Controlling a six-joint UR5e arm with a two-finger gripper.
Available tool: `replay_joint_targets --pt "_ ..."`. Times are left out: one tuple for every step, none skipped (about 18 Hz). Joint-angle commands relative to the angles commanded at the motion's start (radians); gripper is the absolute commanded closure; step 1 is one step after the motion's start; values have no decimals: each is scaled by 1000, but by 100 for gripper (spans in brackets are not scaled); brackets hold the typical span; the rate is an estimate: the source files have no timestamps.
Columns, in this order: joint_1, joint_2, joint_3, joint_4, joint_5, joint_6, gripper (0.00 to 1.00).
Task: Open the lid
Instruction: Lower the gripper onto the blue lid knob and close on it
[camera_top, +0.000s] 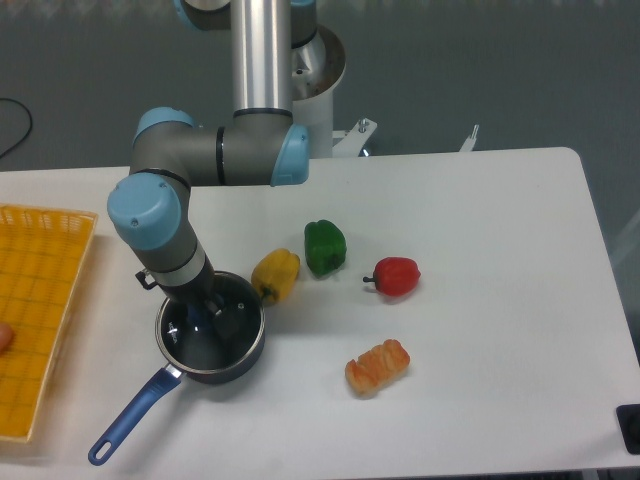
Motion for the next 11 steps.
replay_joint_targets --pt "0 0 0 2 0 0 19" --pt "0 0 0 3 0 0 20" --pt "0 0 0 3 0 0 22" --pt "0 0 0 3 -2 0 22" --pt "0 0 0 3 0 0 23" --pt "0 0 0 3 -2 0 25" --pt "0 0 0 3 0 0 25" --pt "0 0 0 3 -2 0 25" --pt "0 0 0 3 -2 0 25" --pt "0 0 0 3 0 2 25" --pt "0 0 0 3 -2 2 25"
